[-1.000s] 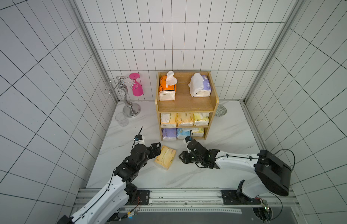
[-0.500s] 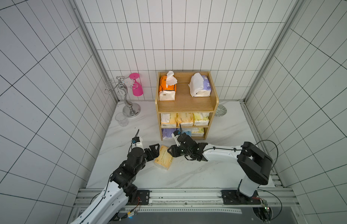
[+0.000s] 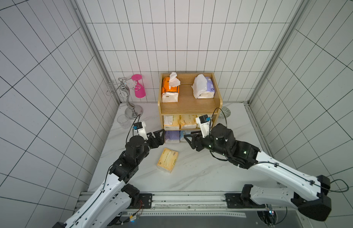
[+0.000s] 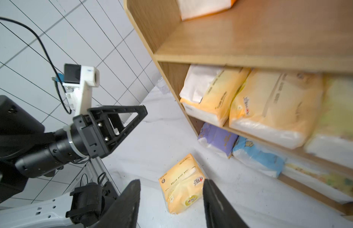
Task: Remove the tissue boxes from the shelf
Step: Pick up a box of tissues from the shelf.
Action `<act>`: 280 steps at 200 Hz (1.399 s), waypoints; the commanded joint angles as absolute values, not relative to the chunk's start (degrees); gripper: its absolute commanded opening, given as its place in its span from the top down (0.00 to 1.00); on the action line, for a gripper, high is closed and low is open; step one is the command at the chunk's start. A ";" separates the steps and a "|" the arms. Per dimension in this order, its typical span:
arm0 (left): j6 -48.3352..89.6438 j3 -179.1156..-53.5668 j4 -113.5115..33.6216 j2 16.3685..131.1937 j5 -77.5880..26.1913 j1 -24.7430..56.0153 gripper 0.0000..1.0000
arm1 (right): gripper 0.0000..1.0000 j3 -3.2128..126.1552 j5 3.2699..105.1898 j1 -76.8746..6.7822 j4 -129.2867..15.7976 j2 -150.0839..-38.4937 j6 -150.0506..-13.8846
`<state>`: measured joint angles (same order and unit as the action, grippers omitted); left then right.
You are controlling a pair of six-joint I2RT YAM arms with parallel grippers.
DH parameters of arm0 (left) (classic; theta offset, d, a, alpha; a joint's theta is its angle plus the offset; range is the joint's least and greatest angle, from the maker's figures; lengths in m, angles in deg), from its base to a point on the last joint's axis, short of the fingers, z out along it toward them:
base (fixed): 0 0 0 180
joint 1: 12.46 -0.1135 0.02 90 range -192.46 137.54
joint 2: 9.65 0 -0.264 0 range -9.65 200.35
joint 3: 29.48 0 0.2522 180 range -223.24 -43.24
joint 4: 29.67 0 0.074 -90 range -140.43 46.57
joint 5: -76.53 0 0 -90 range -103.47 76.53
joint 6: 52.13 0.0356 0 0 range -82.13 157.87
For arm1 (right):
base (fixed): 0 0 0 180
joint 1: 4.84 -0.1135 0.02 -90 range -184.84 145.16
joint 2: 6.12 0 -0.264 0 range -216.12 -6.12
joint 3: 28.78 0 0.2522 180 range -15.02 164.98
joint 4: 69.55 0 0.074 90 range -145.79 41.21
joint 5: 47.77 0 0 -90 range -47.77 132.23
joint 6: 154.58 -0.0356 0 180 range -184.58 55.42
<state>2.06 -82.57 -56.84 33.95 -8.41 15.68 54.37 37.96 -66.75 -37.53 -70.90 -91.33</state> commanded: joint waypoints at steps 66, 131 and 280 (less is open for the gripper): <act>5.37 -85.82 -51.69 39.56 -12.15 15.57 0.02 | 0.37 84.33 42.75 -52.88 -29.72 -89.05 -82.69; 4.73 -82.66 -52.30 38.60 -14.68 15.57 0.02 | 0.35 92.50 52.30 -47.31 -35.31 -101.20 -84.79; 2.03 -76.15 -52.54 33.72 -17.05 15.57 0.02 | 0.32 104.15 59.91 -46.86 -41.25 -116.56 -88.40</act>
